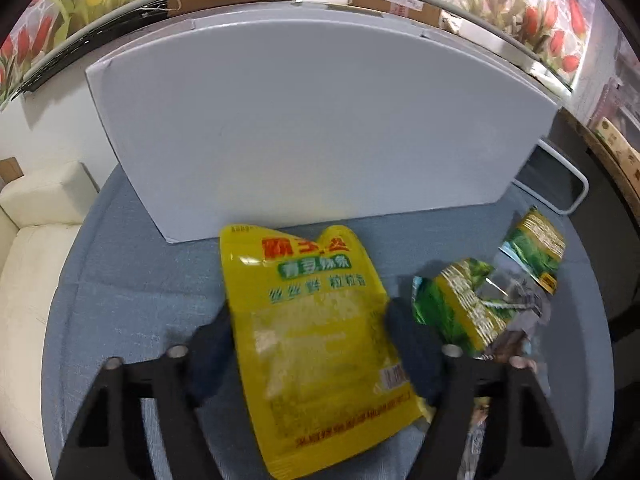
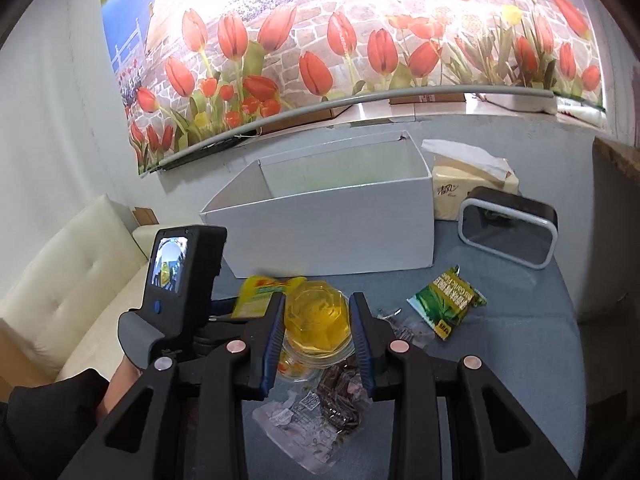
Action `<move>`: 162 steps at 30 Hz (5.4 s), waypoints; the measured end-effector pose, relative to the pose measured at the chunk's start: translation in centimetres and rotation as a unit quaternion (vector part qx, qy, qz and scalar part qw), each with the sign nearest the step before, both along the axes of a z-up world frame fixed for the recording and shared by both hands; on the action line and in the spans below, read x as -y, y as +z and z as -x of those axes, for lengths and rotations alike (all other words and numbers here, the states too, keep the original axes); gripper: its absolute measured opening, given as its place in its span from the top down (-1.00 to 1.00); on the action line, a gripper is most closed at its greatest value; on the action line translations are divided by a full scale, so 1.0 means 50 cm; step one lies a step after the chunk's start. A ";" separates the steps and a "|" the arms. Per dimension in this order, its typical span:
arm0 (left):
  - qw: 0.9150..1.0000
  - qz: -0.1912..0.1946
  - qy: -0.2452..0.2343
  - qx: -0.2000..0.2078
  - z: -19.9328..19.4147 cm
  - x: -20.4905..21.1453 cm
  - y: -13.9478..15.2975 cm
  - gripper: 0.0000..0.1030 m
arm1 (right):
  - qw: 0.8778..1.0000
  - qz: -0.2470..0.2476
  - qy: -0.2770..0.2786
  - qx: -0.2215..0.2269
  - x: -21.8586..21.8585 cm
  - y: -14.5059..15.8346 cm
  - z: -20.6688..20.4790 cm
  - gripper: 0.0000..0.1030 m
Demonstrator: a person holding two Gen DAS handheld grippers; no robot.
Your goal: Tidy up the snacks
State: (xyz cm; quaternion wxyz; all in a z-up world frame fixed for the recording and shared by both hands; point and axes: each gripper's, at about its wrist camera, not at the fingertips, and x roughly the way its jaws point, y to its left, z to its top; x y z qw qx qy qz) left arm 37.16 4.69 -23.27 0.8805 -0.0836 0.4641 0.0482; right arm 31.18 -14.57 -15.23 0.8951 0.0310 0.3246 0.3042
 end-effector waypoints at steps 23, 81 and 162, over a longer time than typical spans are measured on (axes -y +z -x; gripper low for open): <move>0.993 0.038 -0.075 0.079 0.150 -0.030 0.126 0.85 | 1.000 -0.011 0.008 0.007 -0.024 0.005 0.027 0.33; 0.985 0.023 -0.155 0.072 0.169 -0.015 0.103 -0.03 | 1.000 -0.017 -0.001 -0.004 0.004 0.001 0.048 0.33; 0.991 0.058 -0.103 0.064 0.368 -0.004 0.101 -1.00 | 0.986 0.132 0.054 -0.082 -0.176 -0.157 -0.153 0.19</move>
